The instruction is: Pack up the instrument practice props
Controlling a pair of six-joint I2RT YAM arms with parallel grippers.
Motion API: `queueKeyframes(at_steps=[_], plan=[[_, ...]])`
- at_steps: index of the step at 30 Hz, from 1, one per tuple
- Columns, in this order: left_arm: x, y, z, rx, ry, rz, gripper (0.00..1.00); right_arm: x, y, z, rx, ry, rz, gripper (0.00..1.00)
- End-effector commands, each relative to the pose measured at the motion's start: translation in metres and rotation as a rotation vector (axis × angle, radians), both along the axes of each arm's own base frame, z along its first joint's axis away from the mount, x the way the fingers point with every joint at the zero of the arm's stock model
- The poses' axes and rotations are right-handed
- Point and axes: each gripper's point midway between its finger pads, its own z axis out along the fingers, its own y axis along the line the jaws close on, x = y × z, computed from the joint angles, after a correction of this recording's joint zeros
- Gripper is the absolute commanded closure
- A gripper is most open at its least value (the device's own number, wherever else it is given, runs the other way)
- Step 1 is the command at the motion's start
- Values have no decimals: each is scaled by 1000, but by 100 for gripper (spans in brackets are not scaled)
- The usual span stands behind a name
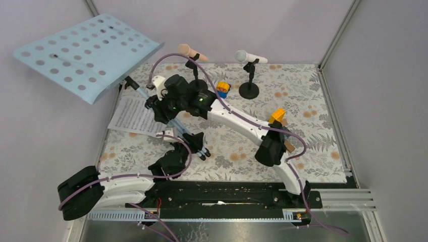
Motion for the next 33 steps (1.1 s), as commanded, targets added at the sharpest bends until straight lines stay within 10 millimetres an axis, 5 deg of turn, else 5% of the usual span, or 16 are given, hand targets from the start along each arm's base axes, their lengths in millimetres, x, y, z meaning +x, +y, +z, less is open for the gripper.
queueKeyframes(at_steps=[1, 8, 18, 25, 33], plan=[[-9, -5, 29, 68, -111, -66, 100, 22, 40, 44, 187, -187, 55, 100], [-16, 2, -1, 59, -18, -68, 100, 37, 46, -32, 82, -163, 21, 100], [-27, -7, -30, 49, 52, -145, 100, 82, 20, -107, -70, -161, -156, 100], [-43, -23, -68, 41, 181, -243, 100, 119, -14, -132, -198, -262, -384, 100], [-54, -18, -92, 15, 283, -245, 100, 149, -49, -152, -323, -355, -576, 100]])
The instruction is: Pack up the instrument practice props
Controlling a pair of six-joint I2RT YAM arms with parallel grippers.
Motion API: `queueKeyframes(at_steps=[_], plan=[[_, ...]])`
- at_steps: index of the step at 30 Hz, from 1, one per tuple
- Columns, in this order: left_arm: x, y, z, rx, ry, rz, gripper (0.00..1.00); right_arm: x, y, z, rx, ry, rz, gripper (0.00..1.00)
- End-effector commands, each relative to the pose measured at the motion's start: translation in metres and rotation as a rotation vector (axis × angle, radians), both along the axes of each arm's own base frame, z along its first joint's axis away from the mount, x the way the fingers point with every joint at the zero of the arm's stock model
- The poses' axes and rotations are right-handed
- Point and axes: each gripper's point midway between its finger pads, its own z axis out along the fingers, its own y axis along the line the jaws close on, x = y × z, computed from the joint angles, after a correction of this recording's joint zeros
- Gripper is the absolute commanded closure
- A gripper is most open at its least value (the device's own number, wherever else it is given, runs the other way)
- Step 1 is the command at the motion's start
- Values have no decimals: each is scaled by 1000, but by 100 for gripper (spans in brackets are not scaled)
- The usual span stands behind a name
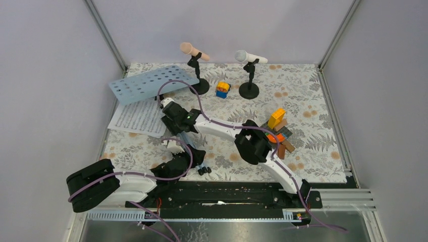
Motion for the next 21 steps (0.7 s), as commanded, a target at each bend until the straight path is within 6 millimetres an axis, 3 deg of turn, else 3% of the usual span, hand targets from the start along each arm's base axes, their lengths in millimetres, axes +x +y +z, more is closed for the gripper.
queueKeyframes(at_steps=[1, 9, 16, 18, 21], plan=[[-11, -17, 15, 42, -90, -151, 100, 100, -33, 41, -91, -401, -182, 100], [-6, 2, 15, 112, -85, -83, 96, 121, -57, 19, -131, -376, -288, 97], [-6, 4, 17, 147, -81, -90, 88, 136, -92, 14, -86, -316, -451, 97], [-7, 3, 15, 158, -70, -97, 78, 135, -97, 14, -75, -300, -462, 97], [-9, 1, 14, 165, -53, -111, 48, 124, -87, 13, -29, -257, -391, 87]])
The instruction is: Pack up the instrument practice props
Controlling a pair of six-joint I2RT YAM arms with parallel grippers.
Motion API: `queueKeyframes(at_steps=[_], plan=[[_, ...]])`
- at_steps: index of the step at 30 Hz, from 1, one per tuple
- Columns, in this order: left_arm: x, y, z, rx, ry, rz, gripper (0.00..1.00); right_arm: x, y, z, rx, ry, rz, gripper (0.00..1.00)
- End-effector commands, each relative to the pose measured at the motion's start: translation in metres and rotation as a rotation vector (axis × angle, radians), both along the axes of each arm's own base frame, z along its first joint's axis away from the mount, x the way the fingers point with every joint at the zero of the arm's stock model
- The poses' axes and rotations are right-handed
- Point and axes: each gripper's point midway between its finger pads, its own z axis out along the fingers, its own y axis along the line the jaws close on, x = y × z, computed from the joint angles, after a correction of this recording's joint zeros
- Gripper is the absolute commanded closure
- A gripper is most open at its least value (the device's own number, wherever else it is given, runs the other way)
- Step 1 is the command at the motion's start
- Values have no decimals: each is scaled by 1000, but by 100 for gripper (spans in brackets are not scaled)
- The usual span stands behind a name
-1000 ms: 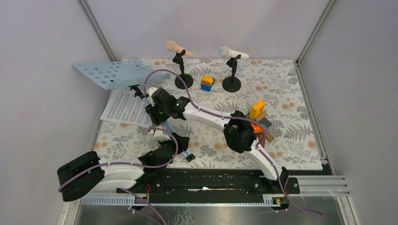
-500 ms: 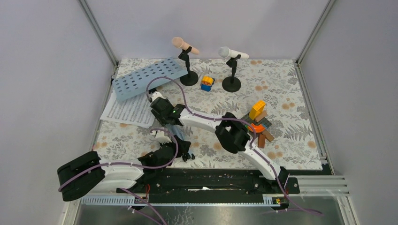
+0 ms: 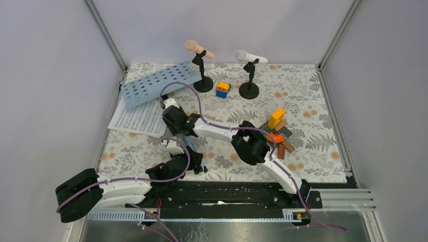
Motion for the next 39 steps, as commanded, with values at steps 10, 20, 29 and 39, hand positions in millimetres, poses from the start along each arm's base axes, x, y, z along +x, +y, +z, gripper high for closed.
queueKeyframes(at_steps=[10, 20, 29, 39], plan=[[-1, -3, 26, 96, 15, -26, 1, 60, -60, 70, 189, -84, -41, 48], [-12, -12, 63, 88, 58, -94, 1, 19, -73, 128, 294, -61, 57, 15], [-7, -10, 118, 93, -61, -138, 1, -19, -134, 157, 273, -106, 37, 3], [4, -31, 187, 143, -231, -266, 1, -6, -267, 131, 288, -138, -253, 1]])
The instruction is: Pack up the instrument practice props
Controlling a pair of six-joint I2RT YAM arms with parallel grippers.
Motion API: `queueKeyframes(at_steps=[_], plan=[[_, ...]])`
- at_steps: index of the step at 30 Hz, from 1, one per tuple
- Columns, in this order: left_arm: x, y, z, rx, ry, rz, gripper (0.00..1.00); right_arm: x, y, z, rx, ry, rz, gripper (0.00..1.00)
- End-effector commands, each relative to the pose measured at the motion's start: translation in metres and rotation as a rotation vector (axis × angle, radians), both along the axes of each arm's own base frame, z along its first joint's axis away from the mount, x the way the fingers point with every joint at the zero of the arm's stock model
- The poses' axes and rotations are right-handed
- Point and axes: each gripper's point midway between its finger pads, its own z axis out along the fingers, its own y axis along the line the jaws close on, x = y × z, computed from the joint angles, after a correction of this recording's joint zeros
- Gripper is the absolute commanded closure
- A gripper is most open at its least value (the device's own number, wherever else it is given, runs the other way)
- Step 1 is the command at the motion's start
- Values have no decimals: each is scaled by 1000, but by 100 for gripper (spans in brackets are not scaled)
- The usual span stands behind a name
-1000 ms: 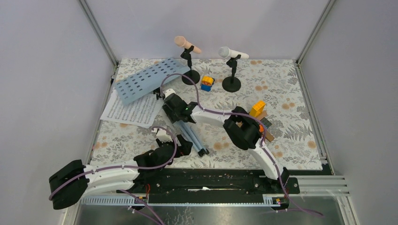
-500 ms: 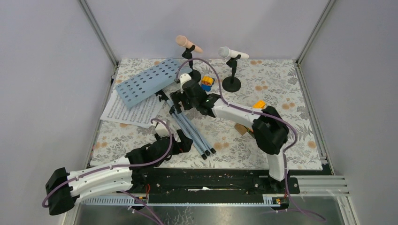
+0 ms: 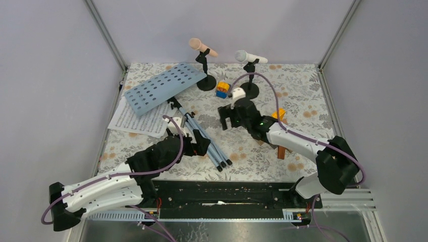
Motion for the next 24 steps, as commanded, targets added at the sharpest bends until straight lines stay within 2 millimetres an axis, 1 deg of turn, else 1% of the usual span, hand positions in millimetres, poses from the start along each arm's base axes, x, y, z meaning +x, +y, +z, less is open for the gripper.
queueKeyframes(at_steps=[1, 2, 4, 5, 6, 8, 11, 13, 15, 18, 19, 20, 22, 24], plan=[[10, -13, 39, -26, -99, -105, 1, 37, -59, 9, 71, -47, -189, 1], [16, -14, 38, -40, -77, -123, 1, 44, -70, 10, 85, -51, -212, 1], [32, -9, 26, -74, 0, -139, 1, 60, -90, 8, 113, -50, -255, 1], [39, -5, 16, -85, 46, -137, 1, 69, -101, 8, 126, -58, -282, 1], [46, 2, 12, -96, 68, -119, 1, 77, -110, 8, 138, -73, -305, 1], [53, 14, 8, -66, 84, -88, 1, 95, -129, 10, 147, -115, -354, 0], [57, 27, 16, 4, 60, -47, 1, 125, -148, 13, 202, -157, -402, 0], [57, 37, 22, 52, 46, -26, 1, 146, -161, 6, 284, -152, -426, 0], [53, 44, 28, 90, 34, -26, 1, 160, -160, 10, 379, -185, -370, 1], [46, 52, 33, 141, 13, -46, 1, 178, -151, 11, 398, -280, -290, 2], [44, 55, 34, 154, 8, -52, 1, 183, -147, 16, 411, -322, -262, 2], [42, 57, 34, 170, 1, -57, 1, 187, -144, 14, 414, -342, -242, 3], [41, 62, 33, 196, -12, -54, 1, 196, -140, 12, 415, -382, -214, 4], [42, 67, 27, 214, -15, -36, 1, 205, -135, 11, 404, -427, -177, 6]])
